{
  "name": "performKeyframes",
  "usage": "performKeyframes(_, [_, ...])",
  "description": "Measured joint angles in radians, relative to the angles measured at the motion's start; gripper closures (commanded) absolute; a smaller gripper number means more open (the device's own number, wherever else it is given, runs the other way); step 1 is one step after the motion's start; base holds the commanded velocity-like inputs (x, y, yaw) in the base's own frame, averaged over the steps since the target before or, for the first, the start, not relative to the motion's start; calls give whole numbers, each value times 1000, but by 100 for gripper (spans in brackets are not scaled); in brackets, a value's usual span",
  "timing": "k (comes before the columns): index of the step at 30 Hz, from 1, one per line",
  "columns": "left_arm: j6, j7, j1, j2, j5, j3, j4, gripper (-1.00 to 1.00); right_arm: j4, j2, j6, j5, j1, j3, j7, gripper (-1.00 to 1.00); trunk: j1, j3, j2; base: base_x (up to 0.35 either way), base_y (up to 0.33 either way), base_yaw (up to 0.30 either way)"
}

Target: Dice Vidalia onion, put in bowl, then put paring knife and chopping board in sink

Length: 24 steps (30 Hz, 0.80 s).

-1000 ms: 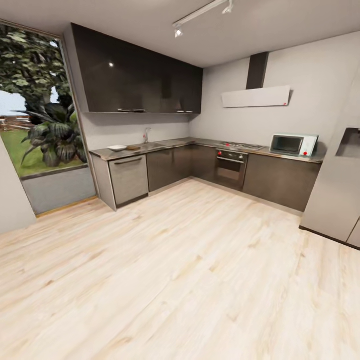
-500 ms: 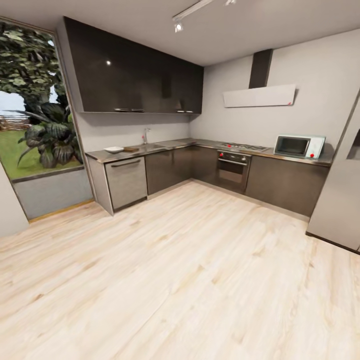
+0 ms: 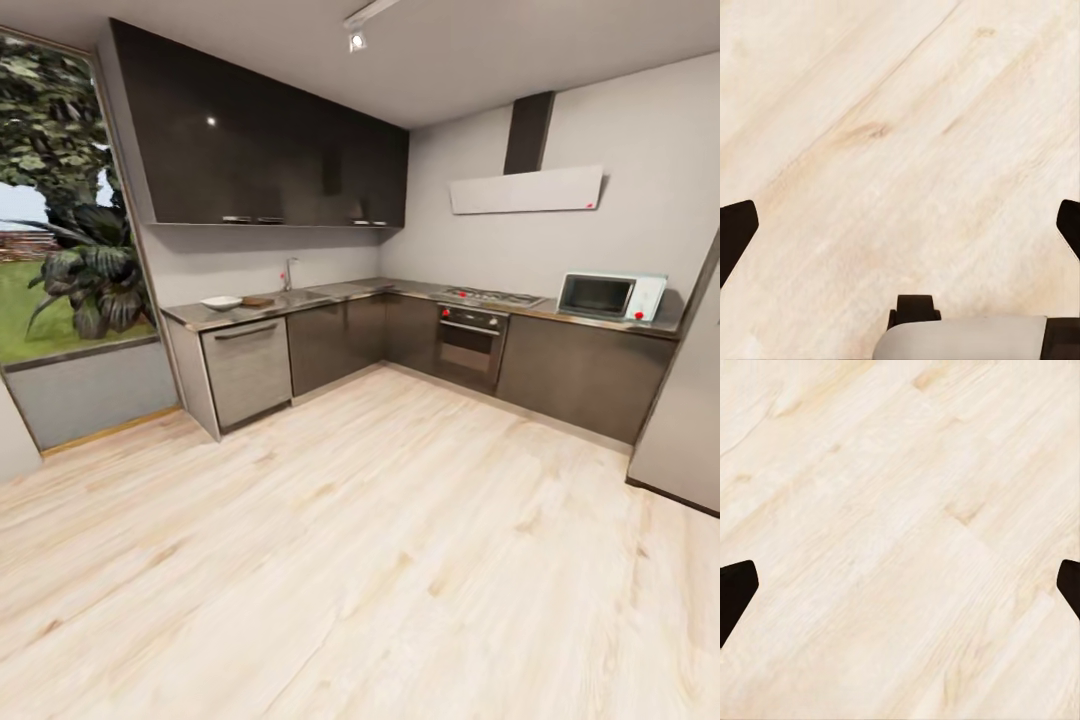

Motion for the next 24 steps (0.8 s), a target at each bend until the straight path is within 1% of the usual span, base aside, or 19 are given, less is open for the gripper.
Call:
performKeyframes(16, [0, 0, 0, 0, 0, 0, 0, -100, 0, 0, 0, 0, 0, 0, 0, -100, 0, 0, 0, 319, -1, 0])
performKeyframes(24, [0, 0, 0, 0, 0, 0, 0, -100, 0, 0, 0, 0, 0, -1, 0, -100, 0, 0, 0, 318, -63, 0])
